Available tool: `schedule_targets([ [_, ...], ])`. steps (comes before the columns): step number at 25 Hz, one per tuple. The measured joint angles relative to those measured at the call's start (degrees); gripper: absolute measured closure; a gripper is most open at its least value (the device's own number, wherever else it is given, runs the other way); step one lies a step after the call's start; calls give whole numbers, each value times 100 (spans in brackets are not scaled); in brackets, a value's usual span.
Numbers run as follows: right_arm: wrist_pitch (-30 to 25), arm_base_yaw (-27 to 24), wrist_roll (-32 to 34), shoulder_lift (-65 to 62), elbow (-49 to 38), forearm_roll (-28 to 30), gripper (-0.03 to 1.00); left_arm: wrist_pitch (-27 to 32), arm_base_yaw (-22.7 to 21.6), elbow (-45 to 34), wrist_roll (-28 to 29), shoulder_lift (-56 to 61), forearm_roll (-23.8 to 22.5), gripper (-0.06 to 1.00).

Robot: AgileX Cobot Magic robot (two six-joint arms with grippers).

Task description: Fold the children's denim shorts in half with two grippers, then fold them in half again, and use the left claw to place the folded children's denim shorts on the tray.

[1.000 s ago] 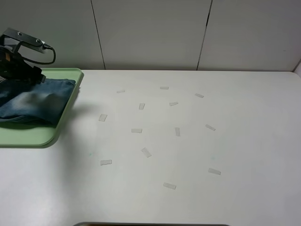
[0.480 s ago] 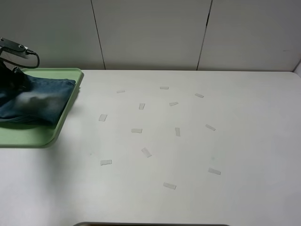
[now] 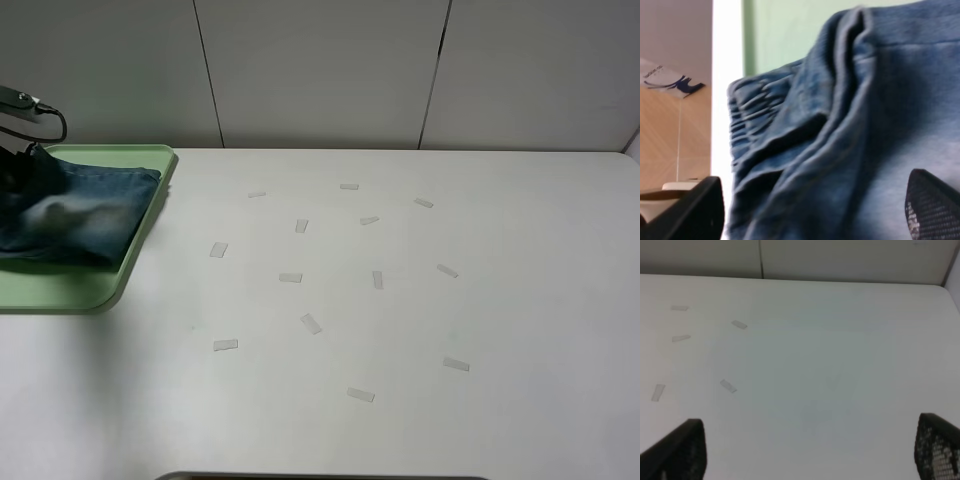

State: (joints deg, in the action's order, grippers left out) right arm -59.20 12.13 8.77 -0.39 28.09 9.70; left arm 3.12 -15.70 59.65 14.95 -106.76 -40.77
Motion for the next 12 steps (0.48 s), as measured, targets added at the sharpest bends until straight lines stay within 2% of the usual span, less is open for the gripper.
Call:
schedule_targets([
  [4,0,0,0,0,0,0,34,-162,-222,0,0,0,0,21],
  [9,0,0,0,0,0,0,34,-1237,-498,0,0,-46,0,21],
  [12,0,0,0,0,0,0,34,-1541,-554,43,-48,-315,0,21],
])
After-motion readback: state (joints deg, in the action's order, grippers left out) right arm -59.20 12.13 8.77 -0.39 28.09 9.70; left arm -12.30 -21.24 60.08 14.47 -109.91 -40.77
